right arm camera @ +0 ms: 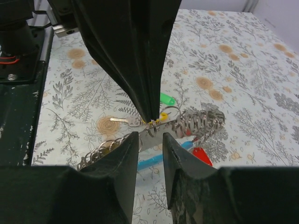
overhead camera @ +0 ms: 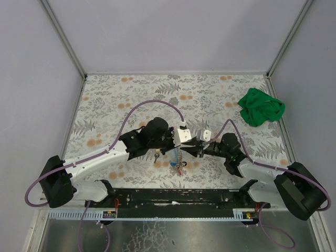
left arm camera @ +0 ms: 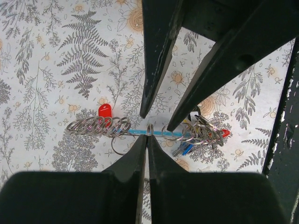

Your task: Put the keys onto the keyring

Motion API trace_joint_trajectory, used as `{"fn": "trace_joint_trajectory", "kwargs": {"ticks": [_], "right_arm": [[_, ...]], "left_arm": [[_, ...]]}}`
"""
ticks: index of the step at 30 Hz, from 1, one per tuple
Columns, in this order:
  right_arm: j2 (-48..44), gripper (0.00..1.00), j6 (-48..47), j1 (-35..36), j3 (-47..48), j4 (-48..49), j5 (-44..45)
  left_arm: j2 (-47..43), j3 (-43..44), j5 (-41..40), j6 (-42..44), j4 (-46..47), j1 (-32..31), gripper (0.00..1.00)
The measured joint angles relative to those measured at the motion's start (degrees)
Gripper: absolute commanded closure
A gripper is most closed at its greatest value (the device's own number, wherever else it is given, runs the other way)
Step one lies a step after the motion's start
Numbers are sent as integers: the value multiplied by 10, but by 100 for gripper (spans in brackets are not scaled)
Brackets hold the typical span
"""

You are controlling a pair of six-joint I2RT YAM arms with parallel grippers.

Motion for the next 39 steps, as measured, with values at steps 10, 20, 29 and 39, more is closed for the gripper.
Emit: {"fn": "trace_joint_trajectory", "kwargs": {"ticks": [10, 20, 29, 39], "right_arm": [[31, 71, -15, 0, 37, -2, -56], [37, 74, -66, 0, 70, -84, -80], [36, 73, -117, -2, 81, -175, -78], [36, 74, -108, -2, 81, -162, -80]], "left_arm": [[0, 0, 17, 5, 0, 0, 100], [2, 0, 24, 20, -12, 0, 100], [3, 1, 24, 26, -28, -2, 100], [3, 1, 33, 26, -29, -2, 100]]}}
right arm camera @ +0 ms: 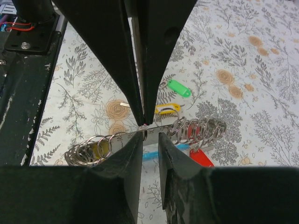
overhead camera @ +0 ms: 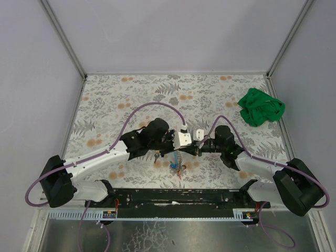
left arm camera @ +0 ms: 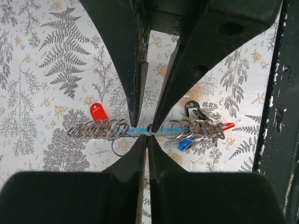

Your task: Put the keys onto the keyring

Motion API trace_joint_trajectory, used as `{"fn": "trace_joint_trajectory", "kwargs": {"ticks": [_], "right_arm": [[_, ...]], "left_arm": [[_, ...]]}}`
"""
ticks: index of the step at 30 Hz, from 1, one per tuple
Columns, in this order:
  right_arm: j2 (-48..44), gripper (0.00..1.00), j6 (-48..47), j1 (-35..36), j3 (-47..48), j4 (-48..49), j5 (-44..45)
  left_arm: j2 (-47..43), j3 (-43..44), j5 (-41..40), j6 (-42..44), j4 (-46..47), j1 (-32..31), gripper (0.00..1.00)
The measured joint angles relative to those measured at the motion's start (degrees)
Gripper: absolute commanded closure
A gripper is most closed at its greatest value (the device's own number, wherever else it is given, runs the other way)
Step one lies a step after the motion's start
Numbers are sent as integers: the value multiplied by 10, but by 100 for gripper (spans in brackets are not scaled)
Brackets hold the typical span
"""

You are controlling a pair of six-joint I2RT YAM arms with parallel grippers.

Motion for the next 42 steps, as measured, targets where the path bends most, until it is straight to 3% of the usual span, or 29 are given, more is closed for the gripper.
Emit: {"fn": "trace_joint_trajectory", "kwargs": {"ticks": [5, 13, 18, 25, 30, 37, 42], "right_arm": [[2, 77, 14, 0, 0, 22, -5], [10, 94, 28, 0, 0, 27, -9], [10, 99, 34, 0, 0, 24, 0], [14, 100, 72, -3, -17, 63, 31], [25, 100, 107, -5, -30, 115, 43], [27, 100, 143, -7, -58, 187, 59], [39, 99, 169, -7, -67, 247, 63]], "left_arm": [[0, 0, 6, 0, 0, 0, 100], [0, -1, 5, 0, 7, 0, 100], [-19, -38, -1, -11, 58, 0, 83], [-103, -172, -20, -72, 252, 11, 78], [-134, -281, 15, -147, 432, 68, 77], [-84, -388, 115, -272, 698, 145, 77], [-18, -404, 182, -338, 831, 174, 77]]}}
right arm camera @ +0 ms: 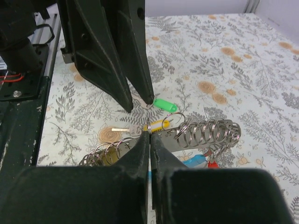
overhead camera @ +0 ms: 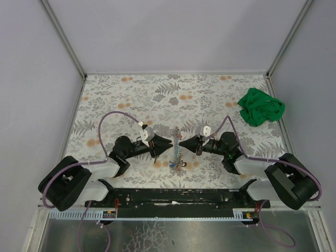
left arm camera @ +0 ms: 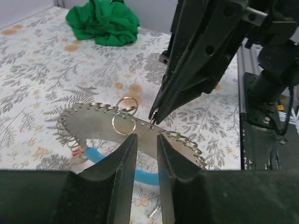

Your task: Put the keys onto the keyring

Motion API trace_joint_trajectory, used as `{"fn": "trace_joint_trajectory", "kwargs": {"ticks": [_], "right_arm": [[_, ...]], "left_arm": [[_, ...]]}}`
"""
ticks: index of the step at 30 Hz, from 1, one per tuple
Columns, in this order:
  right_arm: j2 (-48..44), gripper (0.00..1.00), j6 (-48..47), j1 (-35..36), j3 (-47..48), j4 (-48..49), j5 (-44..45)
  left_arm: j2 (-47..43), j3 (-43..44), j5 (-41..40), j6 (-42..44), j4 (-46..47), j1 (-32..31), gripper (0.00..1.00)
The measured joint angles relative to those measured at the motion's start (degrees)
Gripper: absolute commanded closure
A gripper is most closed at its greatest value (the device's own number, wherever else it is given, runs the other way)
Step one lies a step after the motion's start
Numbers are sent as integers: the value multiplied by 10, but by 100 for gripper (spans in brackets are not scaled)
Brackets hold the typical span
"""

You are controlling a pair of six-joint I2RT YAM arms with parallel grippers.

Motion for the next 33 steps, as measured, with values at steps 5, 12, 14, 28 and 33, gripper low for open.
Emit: {"fn": "trace_joint_trajectory", "kwargs": {"ticks": [5, 12, 14, 28, 33], "right_arm": [[8, 99, 21, 0, -2, 47, -1], [17, 99, 35, 0, -2, 70, -3], [20, 99, 37, 0, -2, 70, -6], [29, 98, 43, 0, -2, 91, -11], [29, 98, 45, 0, -2, 92, -12]], "left_arm": [[47, 0, 47, -35, 94, 9, 78], [96, 2, 91, -62, 161, 15, 82], [103, 7, 98, -65, 169, 16, 82], [114, 21, 104, -81, 184, 32, 80], [114, 21, 103, -82, 184, 32, 80]]}}
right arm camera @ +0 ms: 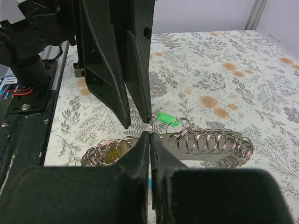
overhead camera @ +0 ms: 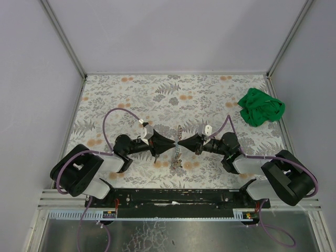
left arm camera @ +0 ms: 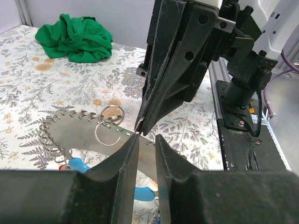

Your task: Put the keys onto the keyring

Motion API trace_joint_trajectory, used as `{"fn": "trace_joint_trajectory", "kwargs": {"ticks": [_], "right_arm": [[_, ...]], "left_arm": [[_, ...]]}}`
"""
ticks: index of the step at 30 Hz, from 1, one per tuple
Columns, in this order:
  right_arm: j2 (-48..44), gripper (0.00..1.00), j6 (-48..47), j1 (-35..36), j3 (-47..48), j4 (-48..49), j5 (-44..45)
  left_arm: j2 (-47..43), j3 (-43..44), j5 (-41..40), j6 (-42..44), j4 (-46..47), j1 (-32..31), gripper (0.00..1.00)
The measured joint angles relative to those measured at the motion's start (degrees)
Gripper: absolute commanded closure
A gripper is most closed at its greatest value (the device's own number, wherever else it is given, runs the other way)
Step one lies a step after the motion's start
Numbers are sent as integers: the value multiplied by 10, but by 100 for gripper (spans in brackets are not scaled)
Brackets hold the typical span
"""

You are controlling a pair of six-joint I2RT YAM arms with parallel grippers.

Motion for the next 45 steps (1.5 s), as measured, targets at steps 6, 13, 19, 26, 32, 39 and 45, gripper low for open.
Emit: {"fn": "trace_joint_trajectory", "kwargs": {"ticks": [6, 13, 19, 26, 32, 39, 45], "right_arm": [[0, 98, 5, -1, 0, 11, -5], [0, 98, 6, 0, 0, 17, -8], [4, 98, 9, 0, 0, 28, -15], [7, 98, 11, -1, 0, 30, -26], [13, 96, 12, -1, 1, 30, -37], [14, 82, -2, -3, 8, 4, -54], [-21, 72, -63, -3, 29, -117, -53]], "left_arm": [[9, 0, -2, -3, -2, 1, 80], [9, 0, -14, -4, -6, 5, 81], [22, 10, -5, -19, 0, 5, 82], [34, 16, 9, -31, 3, 5, 92], [34, 17, 21, -33, 3, 5, 100], [27, 17, 35, -11, -18, 5, 100], [-54, 28, 28, 85, -178, 4, 100]]}}
